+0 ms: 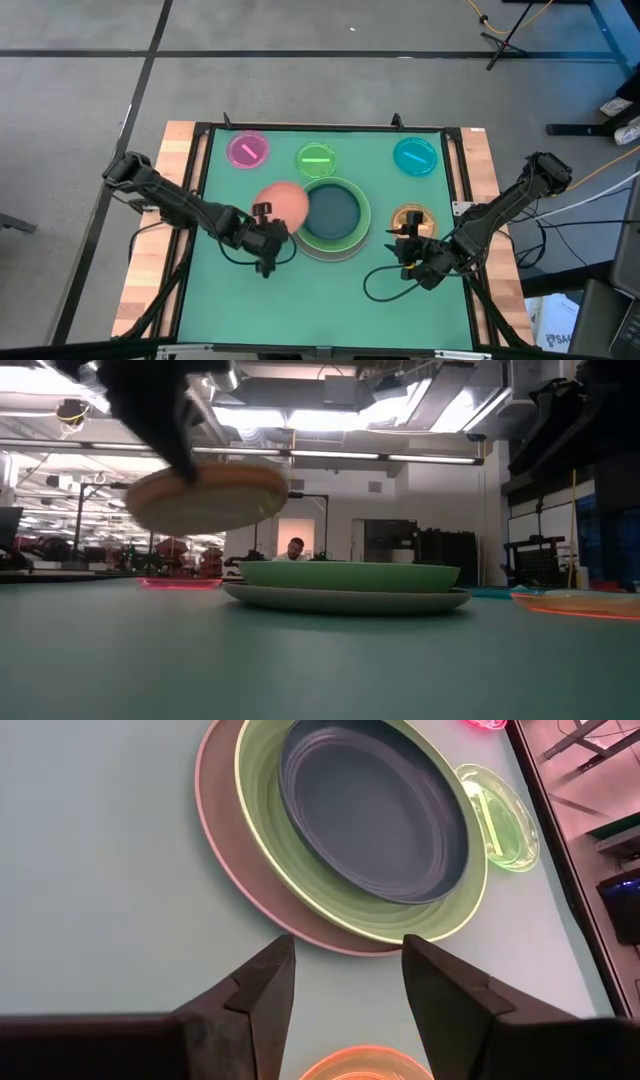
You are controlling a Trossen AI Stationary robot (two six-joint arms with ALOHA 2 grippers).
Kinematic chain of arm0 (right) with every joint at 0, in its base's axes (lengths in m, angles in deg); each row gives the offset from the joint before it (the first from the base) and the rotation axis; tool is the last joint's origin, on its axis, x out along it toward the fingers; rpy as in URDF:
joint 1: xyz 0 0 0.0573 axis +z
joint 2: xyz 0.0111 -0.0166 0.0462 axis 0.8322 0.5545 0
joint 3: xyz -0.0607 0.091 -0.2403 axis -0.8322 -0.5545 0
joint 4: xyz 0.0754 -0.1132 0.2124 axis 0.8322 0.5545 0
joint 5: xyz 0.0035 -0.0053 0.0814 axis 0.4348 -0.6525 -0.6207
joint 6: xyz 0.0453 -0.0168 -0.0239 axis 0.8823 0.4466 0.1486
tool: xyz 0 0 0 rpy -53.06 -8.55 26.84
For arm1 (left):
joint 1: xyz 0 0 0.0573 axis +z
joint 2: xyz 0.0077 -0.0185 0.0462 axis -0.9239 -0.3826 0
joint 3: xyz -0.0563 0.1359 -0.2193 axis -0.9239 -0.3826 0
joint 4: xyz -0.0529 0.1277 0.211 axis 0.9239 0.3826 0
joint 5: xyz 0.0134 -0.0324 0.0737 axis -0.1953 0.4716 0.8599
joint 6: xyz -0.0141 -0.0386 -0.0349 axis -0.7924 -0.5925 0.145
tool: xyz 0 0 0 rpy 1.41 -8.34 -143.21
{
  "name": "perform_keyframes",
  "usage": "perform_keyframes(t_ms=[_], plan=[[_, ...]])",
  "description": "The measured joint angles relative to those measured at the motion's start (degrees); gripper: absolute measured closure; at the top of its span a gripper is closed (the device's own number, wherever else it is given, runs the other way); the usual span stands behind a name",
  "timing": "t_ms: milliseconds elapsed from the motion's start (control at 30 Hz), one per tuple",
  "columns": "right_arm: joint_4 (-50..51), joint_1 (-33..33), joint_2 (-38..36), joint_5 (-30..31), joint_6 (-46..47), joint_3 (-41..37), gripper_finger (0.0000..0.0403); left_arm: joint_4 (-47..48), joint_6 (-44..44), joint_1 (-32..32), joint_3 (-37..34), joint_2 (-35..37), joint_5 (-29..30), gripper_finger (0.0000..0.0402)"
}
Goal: Stack plastic plates
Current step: Stack the brown plate on top of the dark blue plate
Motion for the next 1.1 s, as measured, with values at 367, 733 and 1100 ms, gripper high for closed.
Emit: perform_keyframes(t_ms=[367,733,1100], plan=[[0.17,0.00,0.02,0.42,-0.04,-0.02,0.0224,-24.84,19.81,6.32,-0.77,-5.19,-1.96,0.0394],[0.15,0.00,0.02,0.44,-0.07,-0.04,0.0224,-36.83,24.47,11.44,-0.81,-14.94,-3.55,0.0393],[0.12,0.00,0.02,0.43,-0.07,-0.04,0.0224,-36.81,24.18,11.92,-0.81,-18.16,-6.22,0.0393]])
